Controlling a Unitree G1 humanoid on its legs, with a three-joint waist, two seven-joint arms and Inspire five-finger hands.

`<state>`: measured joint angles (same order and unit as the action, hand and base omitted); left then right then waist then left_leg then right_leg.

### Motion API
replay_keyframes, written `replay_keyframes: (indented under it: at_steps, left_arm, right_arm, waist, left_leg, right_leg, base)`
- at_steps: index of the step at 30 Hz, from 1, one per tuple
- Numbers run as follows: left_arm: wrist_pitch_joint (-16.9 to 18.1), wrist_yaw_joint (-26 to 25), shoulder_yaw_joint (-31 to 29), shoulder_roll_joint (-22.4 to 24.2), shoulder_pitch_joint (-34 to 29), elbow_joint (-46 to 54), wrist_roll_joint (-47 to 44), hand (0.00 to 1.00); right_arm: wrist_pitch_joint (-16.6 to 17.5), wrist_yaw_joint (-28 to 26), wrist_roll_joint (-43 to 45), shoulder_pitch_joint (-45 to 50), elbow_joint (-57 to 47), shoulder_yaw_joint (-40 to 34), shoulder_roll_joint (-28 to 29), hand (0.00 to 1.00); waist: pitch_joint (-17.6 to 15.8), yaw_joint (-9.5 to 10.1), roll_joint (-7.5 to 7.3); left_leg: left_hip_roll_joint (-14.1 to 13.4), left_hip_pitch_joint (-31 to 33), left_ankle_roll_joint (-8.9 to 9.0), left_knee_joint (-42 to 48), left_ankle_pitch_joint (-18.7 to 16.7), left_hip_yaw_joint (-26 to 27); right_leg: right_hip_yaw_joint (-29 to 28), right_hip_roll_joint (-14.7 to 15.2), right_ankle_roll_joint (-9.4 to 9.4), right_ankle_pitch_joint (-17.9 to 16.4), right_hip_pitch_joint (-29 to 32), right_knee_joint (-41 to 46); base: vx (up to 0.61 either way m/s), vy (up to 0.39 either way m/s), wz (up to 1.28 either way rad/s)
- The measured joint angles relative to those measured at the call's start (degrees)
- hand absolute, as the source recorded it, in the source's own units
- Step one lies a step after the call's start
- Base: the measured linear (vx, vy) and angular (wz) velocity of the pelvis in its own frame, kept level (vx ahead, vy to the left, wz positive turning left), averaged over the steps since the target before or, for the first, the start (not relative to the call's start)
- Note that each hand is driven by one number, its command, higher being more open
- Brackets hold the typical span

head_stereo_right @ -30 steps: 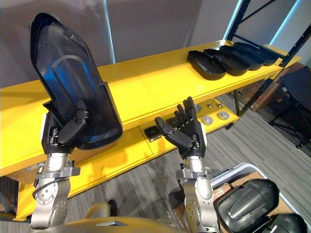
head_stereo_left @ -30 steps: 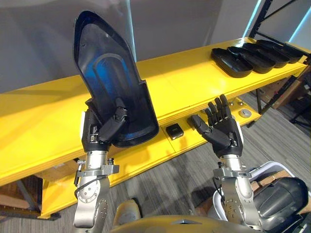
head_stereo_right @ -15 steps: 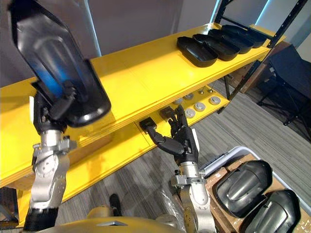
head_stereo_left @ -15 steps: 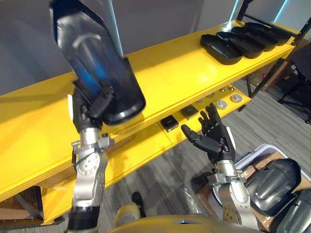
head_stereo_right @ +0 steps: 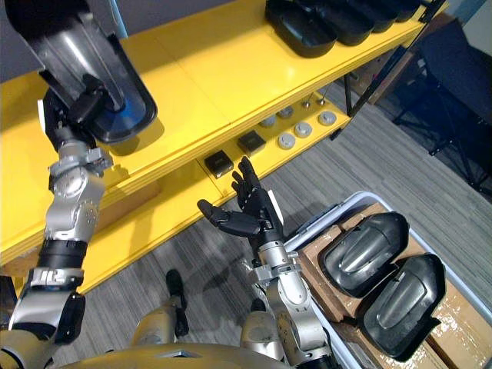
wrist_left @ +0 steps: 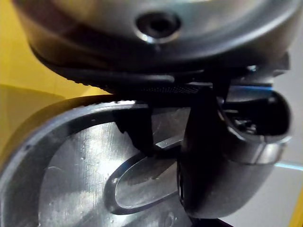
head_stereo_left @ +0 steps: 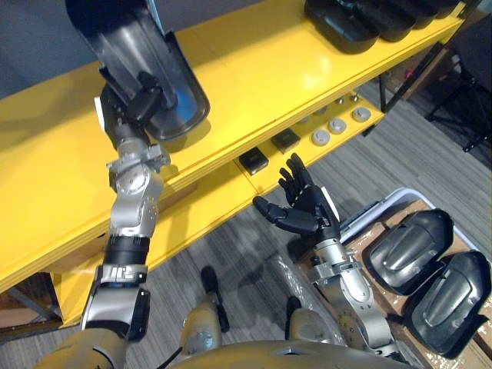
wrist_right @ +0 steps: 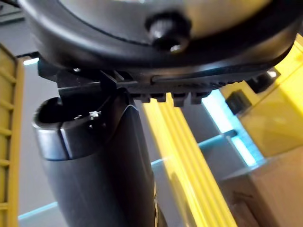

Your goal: Walk over and take three plastic housings, then place them on the shelf

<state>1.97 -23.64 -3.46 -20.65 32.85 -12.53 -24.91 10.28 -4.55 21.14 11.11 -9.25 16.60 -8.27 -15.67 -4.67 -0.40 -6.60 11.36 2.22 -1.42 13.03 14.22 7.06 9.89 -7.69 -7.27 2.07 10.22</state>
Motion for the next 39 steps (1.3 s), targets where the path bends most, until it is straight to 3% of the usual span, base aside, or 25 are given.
replay_keyframes:
  at_steps: [5, 9, 16, 17, 34, 39]
  left_arm:
    - [-2.90, -0.18, 2.37, -0.71, 6.24, -5.62, -0.26, 0.00]
    - [-6.91, 0.39, 3.90, -0.73, 9.42, -6.62, -0.71, 0.00]
    - [-6.92, -0.01, 4.38, -4.18, 14.93, -10.71, -4.27, 0.00]
    - [-6.86, -0.16, 4.35, -4.52, 15.28, -10.71, -4.53, 1.00]
    - [-7.00, -5.42, 4.12, -7.06, 19.45, -15.71, -4.79, 1.00]
    - [-7.55, -9.52, 1.76, -7.50, 19.56, -18.19, -4.98, 1.00]
  right_arm:
    - [-0.01, 0.20, 0.19, -0.83, -0.03, 2.68, -0.40, 1.00]
    - [0.00, 1.37, 5.26, -0.98, -0.21, 4.04, -0.37, 1.00]
    - [0.01, 3.27, 6.26, -2.02, -1.47, 5.96, -0.45, 1.00]
    - [0.01, 3.44, 6.26, -1.98, -2.15, 6.37, -0.49, 1.00]
    - [0.12, 5.94, 6.26, -1.76, -2.60, 8.17, -0.96, 1.00]
    - [0.12, 6.81, 6.26, -1.76, -2.73, 9.26, -1.11, 1.00]
  waist:
    - [-2.62, -0.38, 0.18]
    - [-4.41, -0.32, 0.34]
    - [-7.04, -0.40, 1.16]
    - [-7.23, -0.40, 1.26]
    - [-8.59, -1.15, 1.56]
    - [-8.59, -1.48, 1.56]
  left_leg:
    - [0.12, 0.37, -0.15, -1.70, 1.52, -0.02]
    - [0.18, 1.42, -0.26, -2.93, 2.75, -0.29]
    - [0.14, 1.45, -0.25, -3.25, 3.29, -0.60]
    - [0.16, 1.81, -0.20, -3.25, 3.34, -0.61]
    - [0.10, 2.08, -0.18, -3.29, 4.01, -0.67]
    - [0.25, 1.46, 0.51, -3.33, 3.43, -0.95]
  right_leg:
    - [-0.28, -0.04, -0.02, -0.53, 2.05, 1.81]
    - [-0.23, -0.06, -0.03, -1.42, 4.51, 4.07]
    - [-0.15, -0.01, 0.38, -2.60, 5.50, 6.24]
    - [-0.22, 0.04, 0.36, -2.91, 6.10, 6.82]
    - [-0.41, 0.28, 0.22, -4.23, 7.86, 10.88]
    - [-0.27, 0.56, 0.26, -5.11, 7.72, 12.53]
  base:
    - [0.00, 0.000, 0.00]
    - [-0.01, -0.013, 0.03]
    - [-0.01, -0.011, 0.02]
    - [0.00, 0.000, 0.00]
    - [0.00, -0.010, 0.00]
    - [-0.01, -0.020, 0.03]
